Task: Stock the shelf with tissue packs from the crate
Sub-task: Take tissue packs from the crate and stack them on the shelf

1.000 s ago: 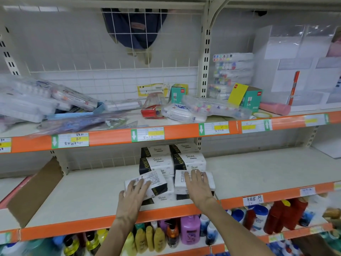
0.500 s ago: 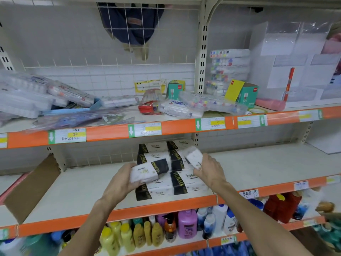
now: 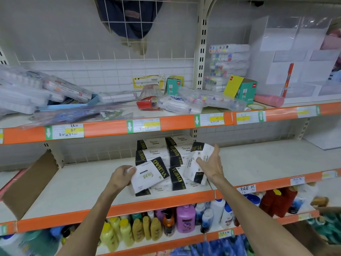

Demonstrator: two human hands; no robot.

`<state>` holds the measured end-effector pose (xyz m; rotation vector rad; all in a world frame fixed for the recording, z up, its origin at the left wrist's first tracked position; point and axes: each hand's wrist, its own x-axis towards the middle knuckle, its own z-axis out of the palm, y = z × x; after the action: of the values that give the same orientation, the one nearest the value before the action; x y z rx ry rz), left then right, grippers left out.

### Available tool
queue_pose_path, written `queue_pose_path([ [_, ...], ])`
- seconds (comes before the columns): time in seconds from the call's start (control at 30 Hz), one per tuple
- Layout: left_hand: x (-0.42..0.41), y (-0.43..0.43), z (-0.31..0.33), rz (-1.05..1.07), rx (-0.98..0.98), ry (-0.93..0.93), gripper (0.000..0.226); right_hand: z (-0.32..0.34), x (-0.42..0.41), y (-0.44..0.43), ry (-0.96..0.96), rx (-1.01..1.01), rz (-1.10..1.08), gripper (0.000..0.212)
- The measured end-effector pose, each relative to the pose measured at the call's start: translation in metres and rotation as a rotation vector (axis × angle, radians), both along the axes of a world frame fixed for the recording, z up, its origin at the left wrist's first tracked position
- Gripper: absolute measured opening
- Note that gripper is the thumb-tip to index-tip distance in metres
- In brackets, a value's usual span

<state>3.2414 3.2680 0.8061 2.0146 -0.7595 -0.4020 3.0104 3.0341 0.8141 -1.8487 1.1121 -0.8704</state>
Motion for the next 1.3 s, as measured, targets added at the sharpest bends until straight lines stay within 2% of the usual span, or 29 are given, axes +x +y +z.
queue_pose_path([
  [0.07,0.001,0.000,-0.003,-0.012,0.022,0.013,0.029,-0.002,-0.004,-0.002,-0.018,0.034,-0.038,0.087],
  [0.2,0.001,-0.001,-0.008,-0.042,0.056,0.067,0.031,-0.013,-0.013,-0.001,0.027,0.117,-0.100,0.067],
  [0.27,0.001,-0.005,-0.010,-0.014,0.093,0.042,0.031,-0.019,-0.014,-0.001,0.033,0.201,-0.154,0.067],
  [0.37,0.000,-0.012,-0.014,0.051,0.181,-0.132,0.032,-0.025,-0.016,-0.004,0.091,0.221,-0.184,0.072],
  [0.43,-0.005,-0.016,-0.019,0.026,0.248,-0.238,0.044,-0.026,-0.016,-0.006,0.196,0.137,-0.187,0.076],
  [0.57,-0.025,-0.021,-0.026,-0.194,0.243,-0.527,0.058,-0.026,-0.017,-0.006,0.361,0.026,-0.200,0.077],
  [0.63,-0.035,-0.021,-0.030,-0.319,0.315,-0.624,0.069,-0.027,-0.019,-0.005,0.411,0.004,-0.189,0.073],
  [0.73,-0.037,-0.018,-0.037,-0.338,0.372,-0.746,0.073,-0.025,-0.023,-0.005,0.375,0.040,-0.141,0.063],
  [0.83,-0.032,-0.013,-0.038,-0.255,0.340,-0.731,0.058,-0.023,-0.027,-0.006,0.194,0.124,-0.141,0.052],
  [1.0,-0.025,-0.006,-0.034,-0.178,0.401,-0.737,0.052,-0.026,-0.011,0.010,-0.024,0.257,-0.196,0.053],
  [1.07,-0.025,-0.004,-0.034,-0.154,0.427,-0.735,0.053,-0.031,-0.005,0.014,0.019,0.263,-0.158,0.053],
  [1.2,-0.027,-0.002,-0.033,-0.127,0.443,-0.710,0.053,-0.041,-0.005,0.011,0.251,0.120,-0.062,0.051],
  [1.3,-0.029,-0.004,-0.033,-0.120,0.450,-0.690,0.053,-0.038,-0.007,0.007,0.302,0.090,-0.010,0.049],
])
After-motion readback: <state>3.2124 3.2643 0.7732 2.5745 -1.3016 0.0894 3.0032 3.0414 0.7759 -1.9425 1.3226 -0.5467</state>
